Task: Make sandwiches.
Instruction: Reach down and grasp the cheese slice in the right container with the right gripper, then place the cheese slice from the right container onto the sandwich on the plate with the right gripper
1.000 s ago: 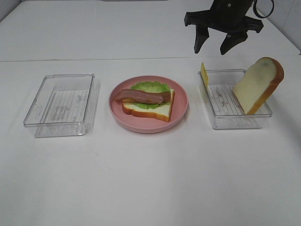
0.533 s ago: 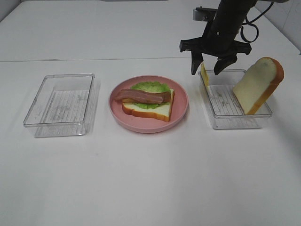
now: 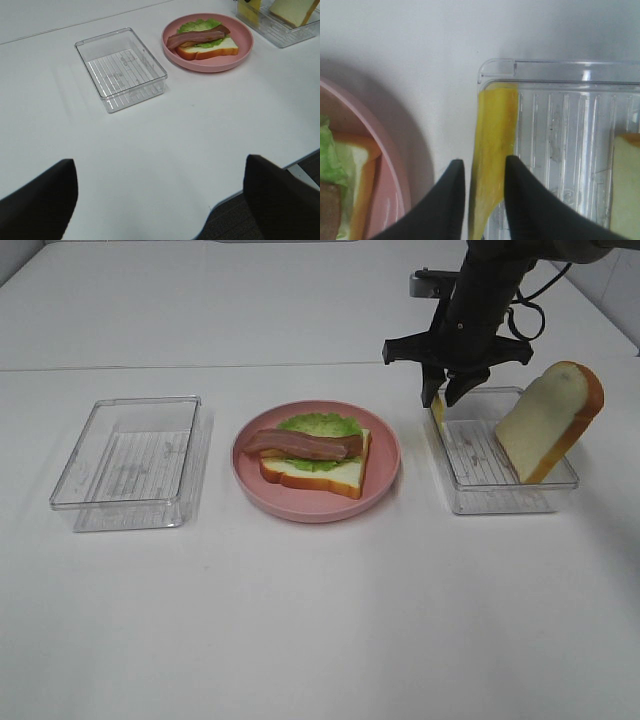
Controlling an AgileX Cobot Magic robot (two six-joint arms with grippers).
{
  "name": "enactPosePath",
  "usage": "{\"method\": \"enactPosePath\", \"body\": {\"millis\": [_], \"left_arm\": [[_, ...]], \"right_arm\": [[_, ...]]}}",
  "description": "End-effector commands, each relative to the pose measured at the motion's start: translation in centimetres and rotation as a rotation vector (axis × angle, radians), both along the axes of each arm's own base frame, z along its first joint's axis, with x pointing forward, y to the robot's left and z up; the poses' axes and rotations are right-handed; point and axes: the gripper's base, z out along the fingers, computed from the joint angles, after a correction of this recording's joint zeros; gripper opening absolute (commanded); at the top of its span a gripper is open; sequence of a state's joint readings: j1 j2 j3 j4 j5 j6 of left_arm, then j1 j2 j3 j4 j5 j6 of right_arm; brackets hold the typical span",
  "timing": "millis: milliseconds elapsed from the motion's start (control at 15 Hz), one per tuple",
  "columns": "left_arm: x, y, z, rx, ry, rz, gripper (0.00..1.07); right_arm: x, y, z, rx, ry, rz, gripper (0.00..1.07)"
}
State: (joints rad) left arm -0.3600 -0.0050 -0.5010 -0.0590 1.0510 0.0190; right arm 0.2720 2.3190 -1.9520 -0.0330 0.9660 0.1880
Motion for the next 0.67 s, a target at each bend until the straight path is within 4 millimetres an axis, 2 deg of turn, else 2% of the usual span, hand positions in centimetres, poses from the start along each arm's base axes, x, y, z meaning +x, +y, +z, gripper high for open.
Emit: {"method": "enactPosePath", "body": {"millis": [67,133,400,467,667], "left_arm": [[-0.3,0.1,0.0,-0.010,-0.023,-0.001,0.85],[-0.3,0.1,0.0,-0.010,-0.023,-0.001,0.85],[-0.3,0.1,0.0,-0.010,-0.023,-0.001,0.85],[-0.3,0.1,0.0,-0.010,-0.023,-0.001,0.85],[-0.3,0.1,0.0,-0.010,-0.023,-0.001,0.85]], "right_arm": [[0.0,-0.1,-0.2,-0.007,0.009,-0.002,0.03],[0.0,-0.2,-0.2,-0.014,0.014,0.001,0.00],[-0.1,-0.3,0.0,-0.027,0.022,0.003,0.00],[-0.2,-0.3,0.6,-0.024,0.013,0.003,0.00],[-0.7,-0.4,4.0,-0.003,-0.050,0.007,0.00]]}}
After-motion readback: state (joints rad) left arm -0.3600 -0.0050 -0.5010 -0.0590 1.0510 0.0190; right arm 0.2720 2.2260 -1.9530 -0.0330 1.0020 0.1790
